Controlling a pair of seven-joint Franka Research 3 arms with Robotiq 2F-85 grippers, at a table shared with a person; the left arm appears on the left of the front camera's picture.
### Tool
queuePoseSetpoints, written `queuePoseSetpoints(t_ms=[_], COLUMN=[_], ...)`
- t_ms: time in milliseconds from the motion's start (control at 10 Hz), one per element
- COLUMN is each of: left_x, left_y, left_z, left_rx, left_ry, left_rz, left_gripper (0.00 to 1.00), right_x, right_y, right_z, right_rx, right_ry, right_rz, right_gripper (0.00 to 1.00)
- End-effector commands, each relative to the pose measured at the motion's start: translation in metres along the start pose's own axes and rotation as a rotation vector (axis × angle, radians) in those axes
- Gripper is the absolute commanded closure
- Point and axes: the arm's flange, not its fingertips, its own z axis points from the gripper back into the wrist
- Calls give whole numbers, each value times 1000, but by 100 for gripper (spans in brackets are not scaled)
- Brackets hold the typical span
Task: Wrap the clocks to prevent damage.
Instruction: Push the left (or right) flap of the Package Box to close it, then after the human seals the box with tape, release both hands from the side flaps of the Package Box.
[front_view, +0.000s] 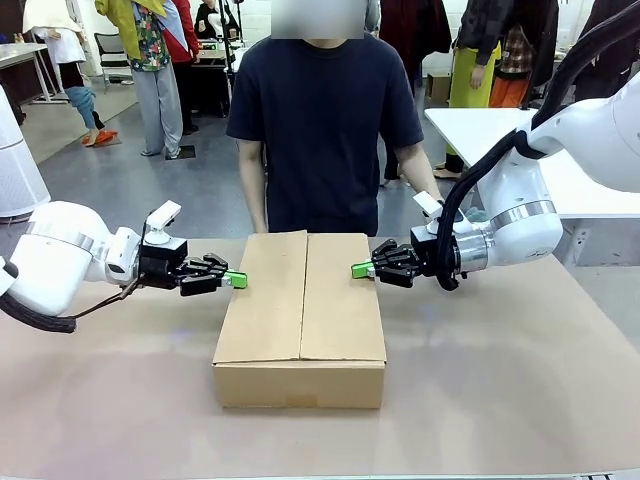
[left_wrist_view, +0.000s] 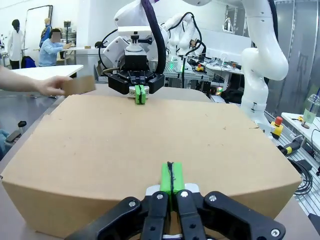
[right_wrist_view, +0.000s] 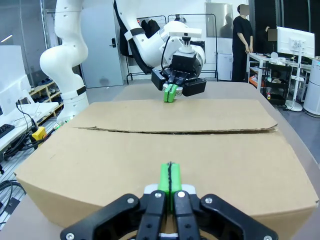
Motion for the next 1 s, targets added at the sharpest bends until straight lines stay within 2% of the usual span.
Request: queuePoseSetpoints(t_ms=[0, 900], left_x=[-3, -3], left_y=[0, 0], left_z=[0, 0], left_rx=[6, 6], left_ry=[8, 8], left_rz=[2, 2], left_gripper=[99, 99], right_x=[-4, -4], right_y=[0, 0], right_z=[-3, -3], right_rx=[-4, -4], right_ry=[9, 9], right_rz=[-6, -6], right_gripper=[99, 99])
